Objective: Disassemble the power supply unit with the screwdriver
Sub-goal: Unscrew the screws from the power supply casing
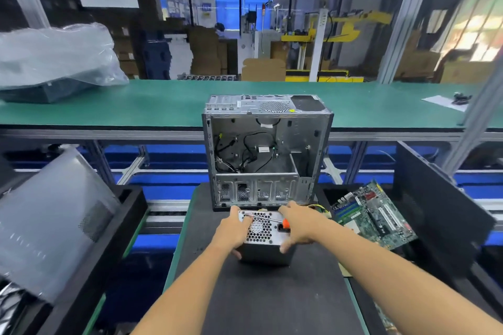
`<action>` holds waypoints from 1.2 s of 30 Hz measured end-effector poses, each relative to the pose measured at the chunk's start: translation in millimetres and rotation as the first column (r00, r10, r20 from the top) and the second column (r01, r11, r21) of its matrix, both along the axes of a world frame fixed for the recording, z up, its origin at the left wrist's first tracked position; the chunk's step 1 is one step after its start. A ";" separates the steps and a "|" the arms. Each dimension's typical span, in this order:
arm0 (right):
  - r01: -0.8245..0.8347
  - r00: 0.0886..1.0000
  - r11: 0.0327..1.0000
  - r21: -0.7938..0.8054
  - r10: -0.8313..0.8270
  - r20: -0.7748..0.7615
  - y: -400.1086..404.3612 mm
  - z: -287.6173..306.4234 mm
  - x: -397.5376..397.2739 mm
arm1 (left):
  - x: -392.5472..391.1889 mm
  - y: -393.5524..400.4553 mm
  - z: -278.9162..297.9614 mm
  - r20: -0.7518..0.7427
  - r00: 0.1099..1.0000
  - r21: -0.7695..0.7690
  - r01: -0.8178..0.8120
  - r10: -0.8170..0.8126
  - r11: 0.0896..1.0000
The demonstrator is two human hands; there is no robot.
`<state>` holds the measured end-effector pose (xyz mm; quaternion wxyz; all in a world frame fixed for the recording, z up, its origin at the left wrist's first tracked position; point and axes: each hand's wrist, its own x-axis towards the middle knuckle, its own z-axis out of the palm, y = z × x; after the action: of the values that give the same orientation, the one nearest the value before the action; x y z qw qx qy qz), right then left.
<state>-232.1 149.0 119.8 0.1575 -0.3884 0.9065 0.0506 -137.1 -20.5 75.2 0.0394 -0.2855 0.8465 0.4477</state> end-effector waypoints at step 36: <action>-0.117 0.991 0.934 -0.337 0.133 0.025 -22.9 101.1 2.8 | 6.1 -12.3 -18.5 -0.499 0.865 -0.145 -0.029 -0.048 0.989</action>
<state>-229.2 126.1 220.9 0.1069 -0.4677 0.8713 -0.1036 -131.0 -32.7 56.7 -0.2006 -0.1574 0.8598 0.4425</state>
